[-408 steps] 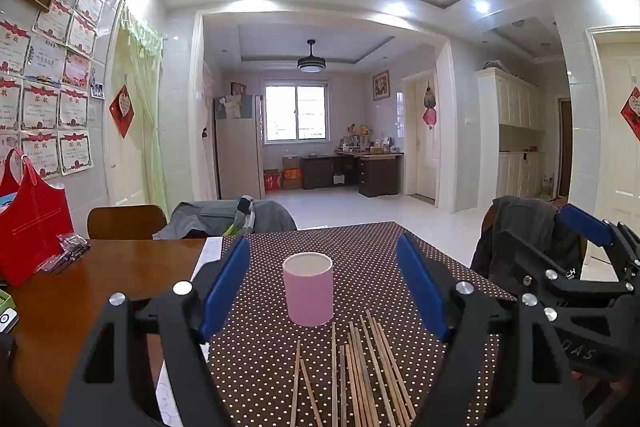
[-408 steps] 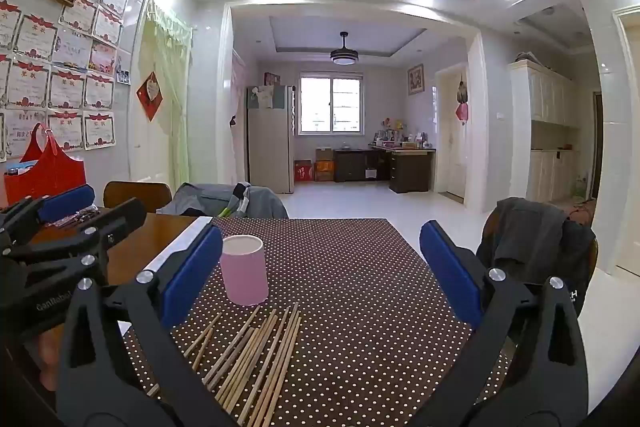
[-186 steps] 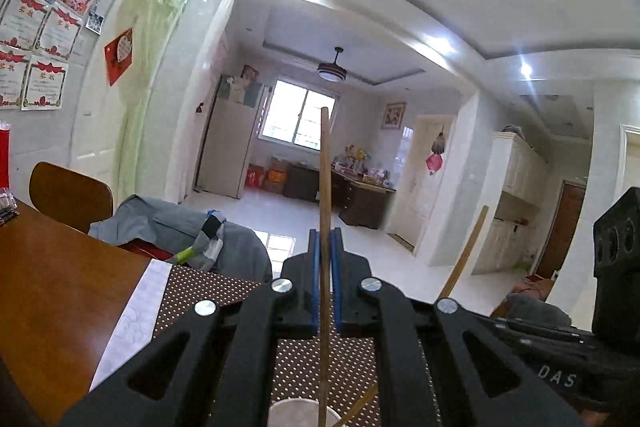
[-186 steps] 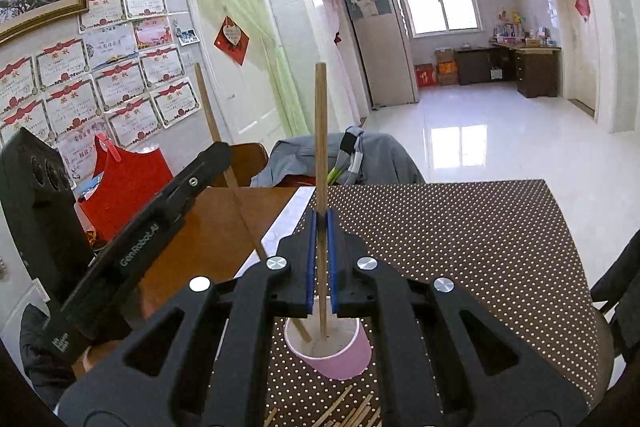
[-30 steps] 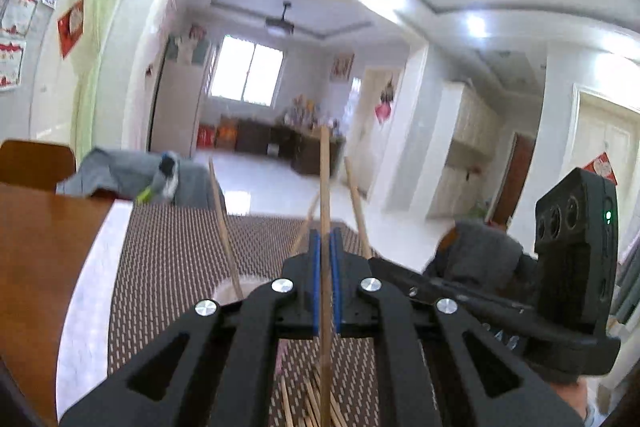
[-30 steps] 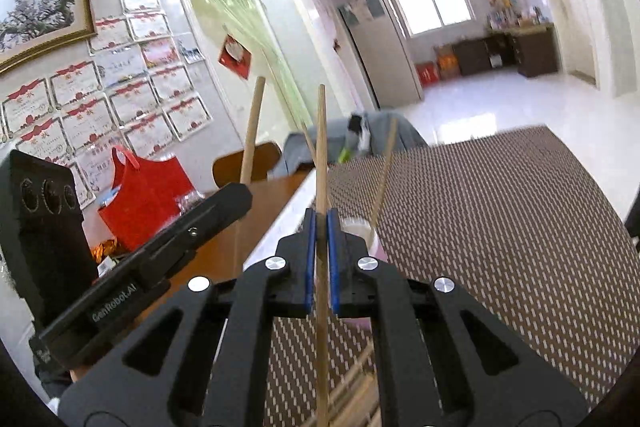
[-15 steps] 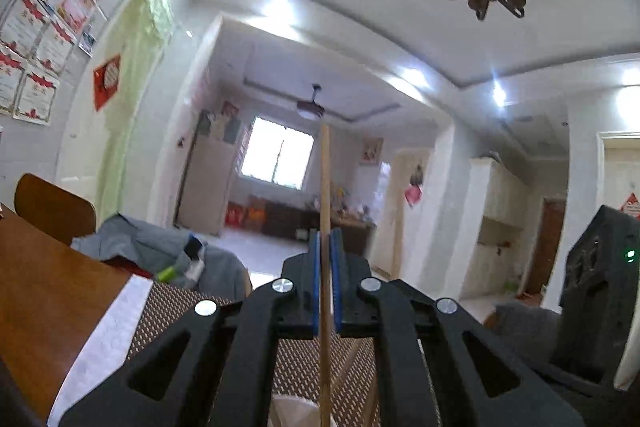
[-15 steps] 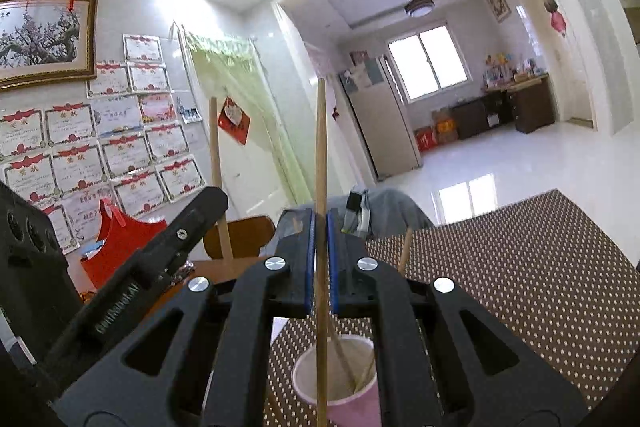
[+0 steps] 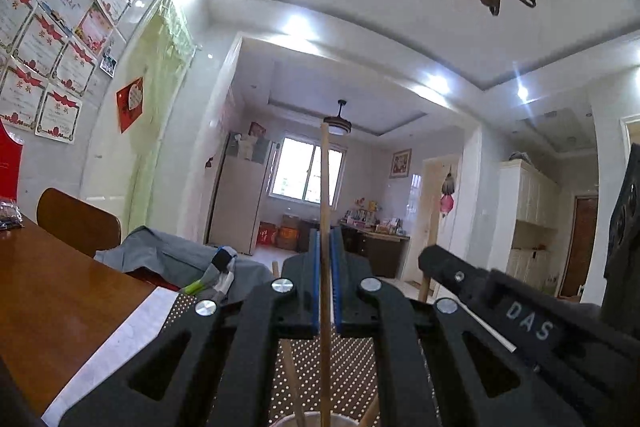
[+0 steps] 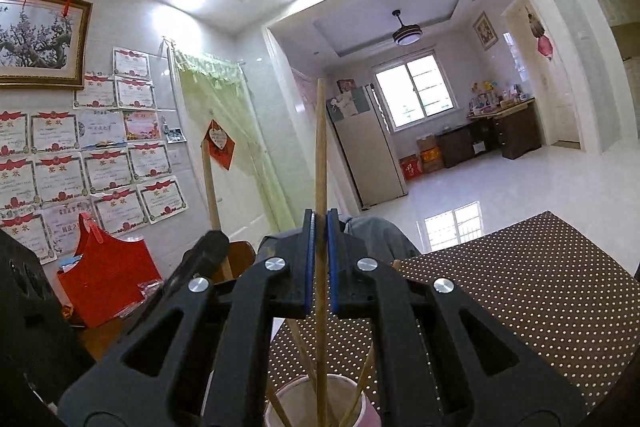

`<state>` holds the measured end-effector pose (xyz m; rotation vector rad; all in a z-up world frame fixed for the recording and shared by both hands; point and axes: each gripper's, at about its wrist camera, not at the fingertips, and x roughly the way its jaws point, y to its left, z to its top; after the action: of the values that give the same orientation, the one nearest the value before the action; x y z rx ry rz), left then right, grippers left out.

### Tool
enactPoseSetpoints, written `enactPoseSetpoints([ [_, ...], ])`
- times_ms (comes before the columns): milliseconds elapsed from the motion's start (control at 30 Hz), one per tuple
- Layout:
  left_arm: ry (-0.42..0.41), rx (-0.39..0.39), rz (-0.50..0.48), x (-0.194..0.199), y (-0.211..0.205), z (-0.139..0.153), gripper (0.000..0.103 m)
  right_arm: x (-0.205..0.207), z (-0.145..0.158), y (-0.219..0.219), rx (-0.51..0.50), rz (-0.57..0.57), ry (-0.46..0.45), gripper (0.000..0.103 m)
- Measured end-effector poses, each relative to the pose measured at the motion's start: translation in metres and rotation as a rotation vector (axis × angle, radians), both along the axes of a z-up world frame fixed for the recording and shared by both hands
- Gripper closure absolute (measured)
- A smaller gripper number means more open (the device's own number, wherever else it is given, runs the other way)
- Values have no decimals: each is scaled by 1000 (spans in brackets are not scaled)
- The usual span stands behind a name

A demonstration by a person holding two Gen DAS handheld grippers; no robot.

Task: Organize utensils
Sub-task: 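Raise both chopsticks into the pink cup, opening the left then the right gripper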

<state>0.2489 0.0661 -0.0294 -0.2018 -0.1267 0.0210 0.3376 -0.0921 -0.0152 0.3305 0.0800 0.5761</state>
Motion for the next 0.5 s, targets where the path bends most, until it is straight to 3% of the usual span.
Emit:
enactPoseSetpoints([
  [500,108,0,-30,-6,7,-17,97,-6,-22,5,-58,22,67,97],
])
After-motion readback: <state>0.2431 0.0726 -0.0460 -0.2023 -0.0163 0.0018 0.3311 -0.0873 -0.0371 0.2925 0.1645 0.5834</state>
